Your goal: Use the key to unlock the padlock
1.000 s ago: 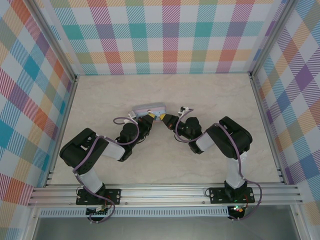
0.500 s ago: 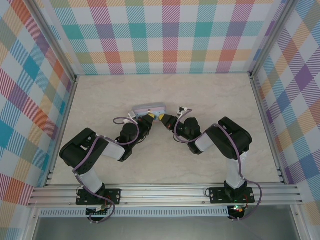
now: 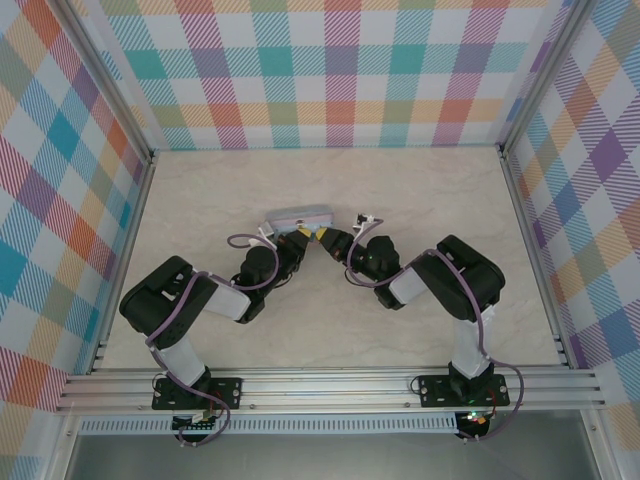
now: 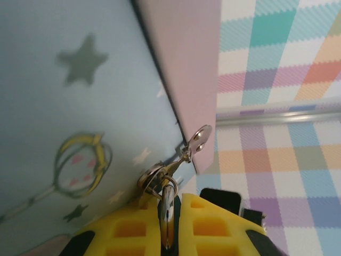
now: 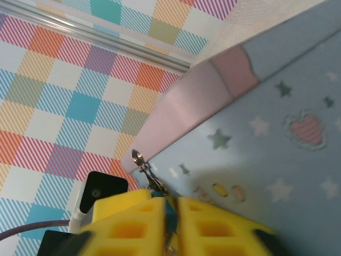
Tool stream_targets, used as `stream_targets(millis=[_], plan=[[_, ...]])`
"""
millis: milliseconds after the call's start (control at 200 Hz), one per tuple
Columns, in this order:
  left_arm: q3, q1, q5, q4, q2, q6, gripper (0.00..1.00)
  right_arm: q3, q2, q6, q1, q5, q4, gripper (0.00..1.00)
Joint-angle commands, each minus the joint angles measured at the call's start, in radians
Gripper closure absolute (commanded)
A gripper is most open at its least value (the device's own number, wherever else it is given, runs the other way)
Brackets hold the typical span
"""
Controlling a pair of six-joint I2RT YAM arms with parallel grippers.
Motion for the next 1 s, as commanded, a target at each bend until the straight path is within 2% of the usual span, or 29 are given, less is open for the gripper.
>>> stream_targets(millis=[0,110,210,335,410,505,605,780,995], plan=[[0.014,0.011,0.09,-0.05,-0.053,0.052,1.0,-0.101,-0.102,-0.067,-0.016,-0.008,0.043,0.68],[0.018,0.032,0.102,-0.125,-0.095,0.084,1.0,-0.185,-0.153,-0.113,-0.065,-0.035,0.034,0.57],[0.01,0.052,0.11,-0.152,-0.118,0.083,1.0,-0.2,-0.204,-0.193,-0.077,-0.069,-0.053,0.49],[0.008,0.076,0.143,-0.19,-0.144,0.082,1.0,-0.171,-0.327,-0.402,-0.077,-0.104,-0.303,0.44],[0.015,0.095,0.186,-0.225,-0.159,0.086,1.0,-0.133,-0.432,-0.589,-0.067,-0.093,-0.536,0.43],[0.032,0.123,0.252,-0.279,-0.177,0.095,1.0,-0.071,-0.55,-0.878,-0.001,0.027,-0.84,0.38],[0.041,0.142,0.293,-0.333,-0.192,0.094,1.0,-0.045,-0.605,-1.111,0.088,0.164,-0.968,0.31],[0.06,0.176,0.367,-0.387,-0.206,0.085,1.0,-0.022,-0.59,-1.389,0.21,0.382,-1.035,0.25],[0.098,0.204,0.446,-0.441,-0.205,0.076,1.0,-0.002,-0.515,-1.639,0.285,0.55,-0.942,0.25]])
